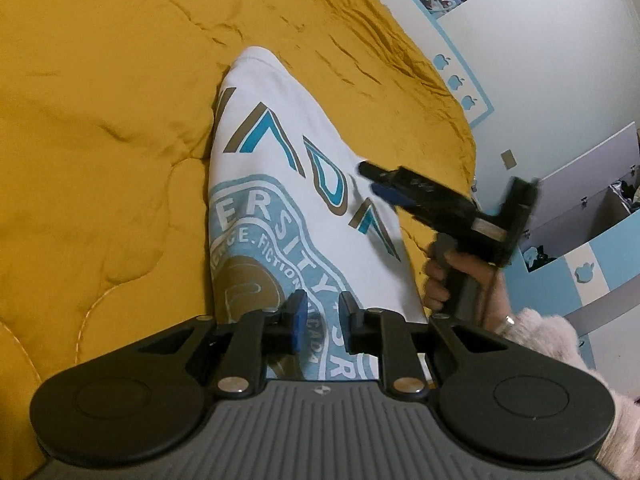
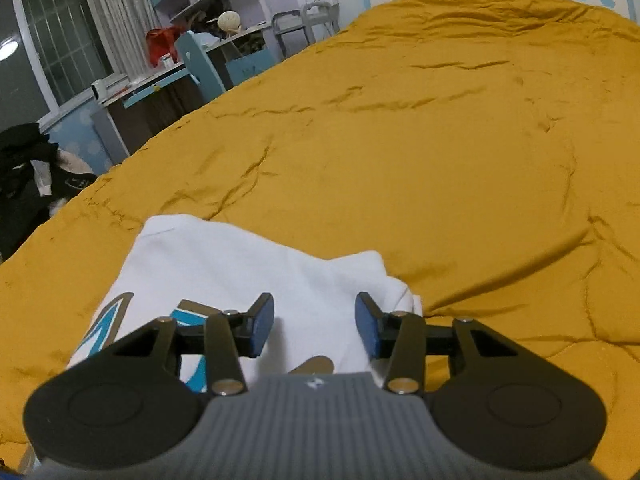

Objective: Fold small clothes

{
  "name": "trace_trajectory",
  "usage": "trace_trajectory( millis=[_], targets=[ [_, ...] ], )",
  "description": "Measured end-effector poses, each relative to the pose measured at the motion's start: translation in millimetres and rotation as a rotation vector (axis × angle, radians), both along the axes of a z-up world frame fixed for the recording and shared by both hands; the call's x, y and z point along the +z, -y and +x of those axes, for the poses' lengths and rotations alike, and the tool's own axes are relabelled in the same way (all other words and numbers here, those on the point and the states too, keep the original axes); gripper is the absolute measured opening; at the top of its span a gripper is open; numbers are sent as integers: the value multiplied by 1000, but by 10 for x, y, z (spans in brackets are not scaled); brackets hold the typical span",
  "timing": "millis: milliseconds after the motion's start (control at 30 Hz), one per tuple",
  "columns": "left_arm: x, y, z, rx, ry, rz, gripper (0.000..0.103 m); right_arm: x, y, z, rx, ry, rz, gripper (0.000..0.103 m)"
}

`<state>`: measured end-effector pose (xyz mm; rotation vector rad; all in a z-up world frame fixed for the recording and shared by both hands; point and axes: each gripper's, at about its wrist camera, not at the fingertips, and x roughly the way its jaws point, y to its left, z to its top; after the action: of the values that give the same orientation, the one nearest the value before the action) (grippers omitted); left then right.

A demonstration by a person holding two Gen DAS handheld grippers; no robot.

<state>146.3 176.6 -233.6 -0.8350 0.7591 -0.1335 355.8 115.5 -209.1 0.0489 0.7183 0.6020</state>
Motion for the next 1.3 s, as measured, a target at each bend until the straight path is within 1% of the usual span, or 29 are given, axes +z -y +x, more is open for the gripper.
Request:
trace_trajectory(
  millis=[100, 167, 200, 233, 300, 367, 433, 533, 667, 800, 867, 900, 933, 967, 1000, 1067, 1133, 1200, 1233, 1300],
  targets=[
    [46, 35, -17, 6, -12, 14, 24, 228, 90, -370, 22, 48, 53, 43],
    [136, 78, -16, 10, -15, 17, 25, 362, 219, -721, 55, 78, 96, 49],
    [195, 112, -38, 13, -8, 22, 28, 412, 283, -909, 73, 92, 106, 51],
    [258, 150, -67, 10, 3, 36, 29, 434, 346, -1095, 92, 102, 110, 53],
    [384, 250, -136, -3, 24, 86, 37, 447, 435, -1384, 127, 99, 116, 54],
    [438, 333, -202, -16, 39, 110, 38, 382, 522, -1592, 136, 70, 111, 54],
    [413, 370, -232, -22, 39, 102, 39, 287, 581, -1704, 126, 48, 86, 54],
    [298, 384, -250, -10, 13, 93, 39, 97, 670, -1756, 71, -9, 58, 54],
    [132, 369, -264, -4, -15, 104, 39, -70, 776, -1777, 52, -39, 73, 54],
    [40, 313, -264, -1, -12, 77, 38, -78, 777, -1786, 47, -50, 69, 54],
    [129, 321, -258, 0, -12, 82, 39, 12, 776, -1776, 30, -49, 55, 54],
    [188, 344, -269, -2, -3, 94, 41, 74, 766, -1798, 18, -45, 51, 55],
    [258, 371, -283, 3, 5, 115, 44, 145, 743, -1800, 9, -40, 46, 56],
    [342, 401, -297, 9, 10, 149, 51, 229, 722, -1823, -1, -32, 33, 57],
    [440, 433, -309, 16, 6, 192, 60, 333, 697, -1873, -17, -15, 14, 59],
    [612, 523, -336, 29, -29, 281, 65, 519, 686, -1983, -50, 23, -18, 72],
    [785, 631, -393, 42, -50, 380, 68, 707, 662, -2091, -73, 41, -44, 77],
    [922, 727, -469, 61, -55, 456, 74, 841, 646, -2183, -86, 32, -57, 79],
    [990, 775, -514, 74, -60, 483, 75, 904, 637, -2233, -98, 29, -66, 81],
    [1101, 858, -612, 104, -66, 523, 77, 1007, 607, -2347, -131, 37, -101, 81]
  ],
)
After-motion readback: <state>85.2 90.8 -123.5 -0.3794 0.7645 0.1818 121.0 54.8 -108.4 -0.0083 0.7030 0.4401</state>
